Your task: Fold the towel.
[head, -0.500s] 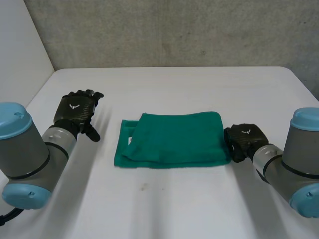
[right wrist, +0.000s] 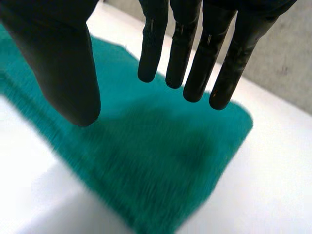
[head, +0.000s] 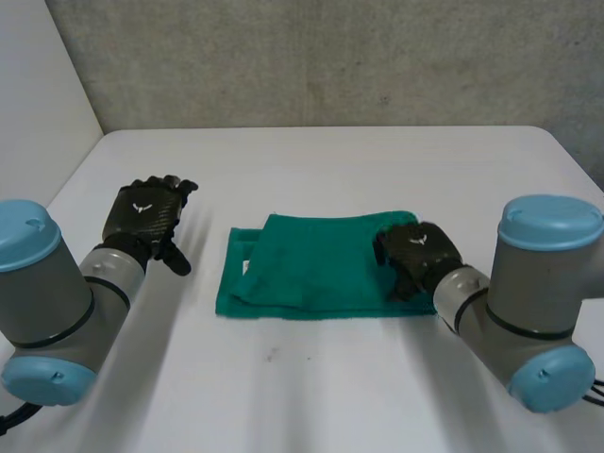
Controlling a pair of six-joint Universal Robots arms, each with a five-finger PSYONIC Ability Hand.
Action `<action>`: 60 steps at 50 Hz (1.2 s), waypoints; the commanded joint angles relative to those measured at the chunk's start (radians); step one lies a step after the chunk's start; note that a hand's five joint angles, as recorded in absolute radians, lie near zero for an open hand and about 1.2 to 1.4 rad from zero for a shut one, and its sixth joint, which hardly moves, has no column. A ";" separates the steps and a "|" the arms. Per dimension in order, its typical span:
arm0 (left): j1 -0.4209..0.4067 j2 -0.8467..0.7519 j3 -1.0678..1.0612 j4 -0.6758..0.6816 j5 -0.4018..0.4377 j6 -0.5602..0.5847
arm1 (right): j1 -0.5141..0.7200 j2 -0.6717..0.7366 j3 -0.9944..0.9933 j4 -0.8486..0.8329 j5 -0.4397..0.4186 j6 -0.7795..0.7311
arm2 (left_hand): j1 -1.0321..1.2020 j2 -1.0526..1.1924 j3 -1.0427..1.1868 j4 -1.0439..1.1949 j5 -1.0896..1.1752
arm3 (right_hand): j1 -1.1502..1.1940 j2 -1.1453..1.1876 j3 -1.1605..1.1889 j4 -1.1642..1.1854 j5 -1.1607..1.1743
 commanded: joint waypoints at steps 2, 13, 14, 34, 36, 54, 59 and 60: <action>-0.003 0.000 -0.002 0.000 0.000 0.000 | -0.054 -0.026 0.112 -0.040 0.007 -0.003 | -0.036 -0.038 -0.054 -0.033 -0.046 | 0.131 0.037 0.045 0.045 0.031; -0.010 -0.003 -0.004 0.000 0.001 0.000 | -0.105 0.002 0.141 -0.125 0.032 -0.009 | -0.033 -0.035 -0.051 -0.030 -0.043 | 0.482 0.389 0.397 0.397 0.382; -0.010 -0.003 -0.005 0.000 0.001 0.000 | -0.105 0.005 0.138 -0.131 0.037 -0.012 | -0.033 -0.035 -0.051 -0.030 -0.043 | 0.582 0.488 0.496 0.496 0.482; -0.009 0.001 -0.004 -0.001 -0.002 -0.002 | 0.235 0.091 -0.222 -0.123 0.083 -0.282 | -0.036 -0.038 -0.054 -0.033 -0.046 | 0.796 0.703 0.711 0.711 0.696; -0.006 0.015 -0.002 -0.001 -0.003 -0.003 | 0.257 0.100 -0.232 -0.123 0.075 -0.284 | -0.036 -0.038 -0.054 -0.033 -0.046 | 0.796 0.703 0.711 0.711 0.696; -0.076 0.029 0.158 -0.110 -0.002 -0.227 | 0.271 0.097 -0.243 -0.117 -0.022 -0.100 | -0.019 -0.020 -0.036 -0.015 -0.028 | -0.426 -0.519 -0.511 -0.511 -0.525; -0.170 -0.087 0.307 -0.231 -0.004 -0.291 | 0.191 0.056 -0.238 -0.106 0.030 0.066 | -0.013 -0.014 -0.030 -0.009 -0.022 | -0.426 -0.519 -0.511 -0.511 -0.525; -0.177 -0.100 0.324 -0.246 -0.004 -0.304 | 0.181 0.056 -0.238 -0.100 0.032 0.089 | -0.010 -0.011 -0.027 -0.007 -0.019 | -0.426 -0.519 -0.511 -0.511 -0.525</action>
